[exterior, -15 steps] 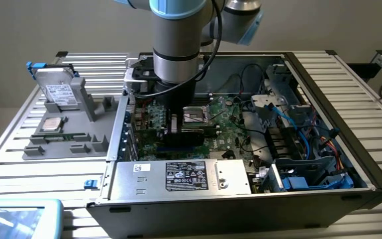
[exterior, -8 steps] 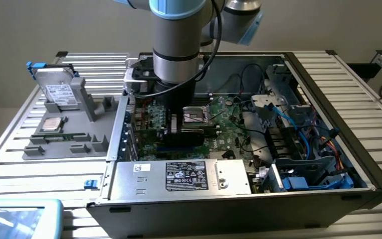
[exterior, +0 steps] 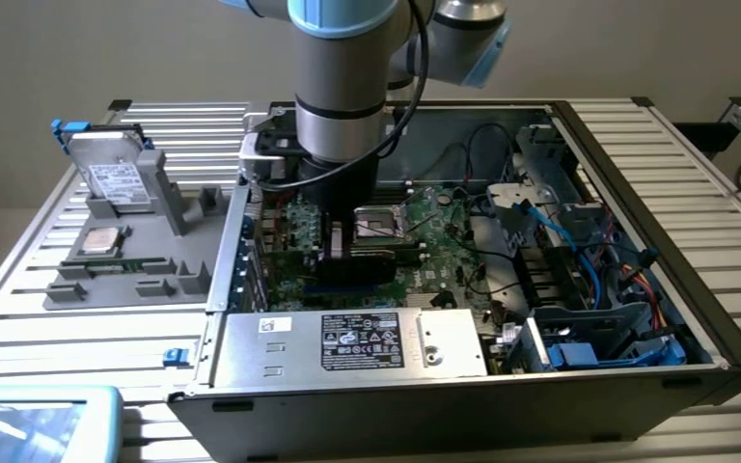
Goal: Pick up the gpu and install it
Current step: 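Insert the gpu into the slot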
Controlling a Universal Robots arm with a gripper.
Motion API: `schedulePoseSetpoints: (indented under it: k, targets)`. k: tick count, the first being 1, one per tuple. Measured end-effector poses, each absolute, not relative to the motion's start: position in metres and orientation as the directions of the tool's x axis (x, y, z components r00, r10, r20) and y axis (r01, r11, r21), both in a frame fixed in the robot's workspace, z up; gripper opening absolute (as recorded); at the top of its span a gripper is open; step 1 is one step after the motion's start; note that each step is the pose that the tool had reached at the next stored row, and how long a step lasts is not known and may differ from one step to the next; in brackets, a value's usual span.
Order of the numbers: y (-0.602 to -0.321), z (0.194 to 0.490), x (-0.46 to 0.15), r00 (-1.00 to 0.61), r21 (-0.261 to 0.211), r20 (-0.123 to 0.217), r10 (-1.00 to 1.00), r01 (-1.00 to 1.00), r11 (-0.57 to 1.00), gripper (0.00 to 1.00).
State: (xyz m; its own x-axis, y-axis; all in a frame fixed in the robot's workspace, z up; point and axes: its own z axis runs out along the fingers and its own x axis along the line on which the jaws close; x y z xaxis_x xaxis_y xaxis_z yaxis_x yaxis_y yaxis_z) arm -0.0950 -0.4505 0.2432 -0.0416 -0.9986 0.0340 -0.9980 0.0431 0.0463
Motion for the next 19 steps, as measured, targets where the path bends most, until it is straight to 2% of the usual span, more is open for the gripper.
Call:
schedulePoseSetpoints:
  k: [19]
  targets:
    - [-0.449,0.2432,-0.0954,-0.042,0.046,0.034,-0.999,-0.998,0.043,0.28]
